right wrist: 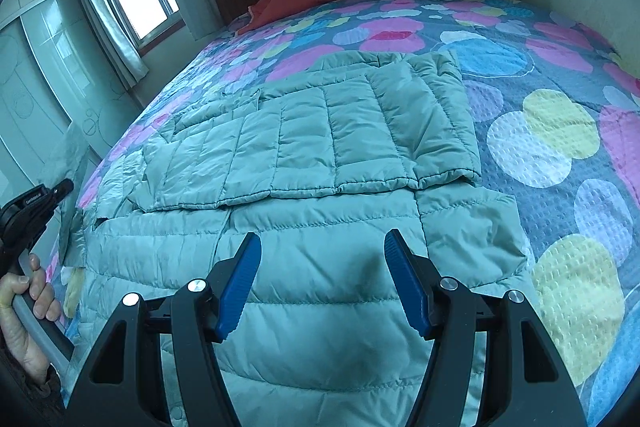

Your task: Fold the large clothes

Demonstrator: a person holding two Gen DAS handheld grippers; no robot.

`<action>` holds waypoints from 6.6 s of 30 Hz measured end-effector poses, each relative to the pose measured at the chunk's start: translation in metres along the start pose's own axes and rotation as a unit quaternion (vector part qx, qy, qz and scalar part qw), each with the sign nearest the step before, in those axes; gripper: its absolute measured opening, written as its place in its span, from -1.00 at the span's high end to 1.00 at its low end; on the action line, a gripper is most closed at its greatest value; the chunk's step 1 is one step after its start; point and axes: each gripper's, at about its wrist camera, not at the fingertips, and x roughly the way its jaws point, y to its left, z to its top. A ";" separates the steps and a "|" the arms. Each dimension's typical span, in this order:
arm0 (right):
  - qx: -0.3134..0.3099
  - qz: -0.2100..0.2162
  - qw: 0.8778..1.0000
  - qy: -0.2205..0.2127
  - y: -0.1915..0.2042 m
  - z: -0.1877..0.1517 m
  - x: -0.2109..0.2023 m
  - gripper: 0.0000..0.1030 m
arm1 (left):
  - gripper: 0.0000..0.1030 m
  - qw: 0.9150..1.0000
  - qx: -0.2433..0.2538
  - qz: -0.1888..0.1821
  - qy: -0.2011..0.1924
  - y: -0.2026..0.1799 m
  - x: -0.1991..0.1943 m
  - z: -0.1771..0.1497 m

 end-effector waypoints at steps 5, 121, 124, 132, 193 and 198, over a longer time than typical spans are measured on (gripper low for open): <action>0.004 -0.004 1.000 -0.001 -0.007 0.001 -0.001 -0.24 | 0.93 0.998 0.055 -0.031 0.030 -0.059 0.019 -0.019; -0.008 -0.088 0.995 0.035 -0.044 0.033 0.009 -0.27 | -0.18 0.982 -0.034 0.028 0.183 0.083 0.020 -0.042; 0.023 -0.087 0.995 0.044 -0.066 0.005 -0.020 -0.28 | -0.19 0.977 -0.077 0.031 0.197 0.112 -0.010 -0.064; 0.145 -0.041 0.987 0.064 -0.115 -0.074 -0.082 -0.28 | -0.36 0.964 -0.179 -0.001 0.196 0.159 -0.094 -0.118; 0.187 0.257 0.944 -0.086 -0.077 -0.055 -0.164 0.94 | 0.95 0.949 -0.190 -0.242 0.066 0.109 -0.185 -0.042; 0.190 0.256 0.943 -0.100 -0.075 0.012 -0.125 0.94 | 0.95 0.955 -0.177 -0.230 0.060 0.086 -0.128 0.002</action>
